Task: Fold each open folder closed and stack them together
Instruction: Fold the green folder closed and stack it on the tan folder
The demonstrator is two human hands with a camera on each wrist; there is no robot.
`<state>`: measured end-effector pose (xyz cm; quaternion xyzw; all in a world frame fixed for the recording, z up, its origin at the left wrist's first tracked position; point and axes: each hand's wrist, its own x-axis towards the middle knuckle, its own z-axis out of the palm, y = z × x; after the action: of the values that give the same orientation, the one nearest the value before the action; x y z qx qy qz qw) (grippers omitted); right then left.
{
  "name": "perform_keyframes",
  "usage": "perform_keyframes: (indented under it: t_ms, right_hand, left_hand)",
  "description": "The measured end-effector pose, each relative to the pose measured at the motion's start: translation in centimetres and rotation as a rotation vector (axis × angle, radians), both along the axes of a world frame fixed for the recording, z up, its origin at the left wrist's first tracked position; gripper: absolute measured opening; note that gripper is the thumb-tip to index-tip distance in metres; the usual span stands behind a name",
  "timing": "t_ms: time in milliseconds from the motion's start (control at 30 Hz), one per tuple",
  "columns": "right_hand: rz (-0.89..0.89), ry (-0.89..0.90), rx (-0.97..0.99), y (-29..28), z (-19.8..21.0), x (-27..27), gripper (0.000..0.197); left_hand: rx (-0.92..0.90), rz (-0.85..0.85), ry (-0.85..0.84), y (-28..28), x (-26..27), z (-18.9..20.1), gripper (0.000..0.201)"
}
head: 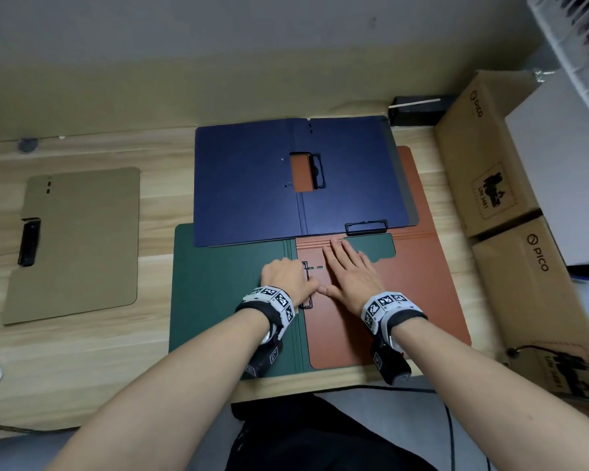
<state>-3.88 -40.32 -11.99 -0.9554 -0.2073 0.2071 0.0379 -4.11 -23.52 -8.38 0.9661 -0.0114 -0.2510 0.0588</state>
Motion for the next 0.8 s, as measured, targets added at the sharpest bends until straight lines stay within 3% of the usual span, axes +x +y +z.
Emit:
perform_keyframes:
  t_ms: [533,633,733,800]
  right_hand:
    - [-0.019,-0.022,-0.136,-1.3,0.6,0.1,0.096]
    - [-0.027,-0.013,-0.137,-1.1,0.9,0.0,0.094]
    - [-0.031,-0.019,-0.121,-0.9,1.2,-0.1,0.093]
    - [-0.043,-0.024,-0.060,-0.3,1.4,-0.5,0.092]
  left_hand:
    - [0.019,0.079,0.028,3.2,-3.3,-0.2,0.029]
    - [-0.008,0.103,0.000,4.1,-4.0,-0.3,0.038]
    - [-0.098,0.223,-0.054,6.4,-5.4,0.2,0.041]
    - [-0.142,0.383,-0.080,9.2,-6.7,0.5,0.031]
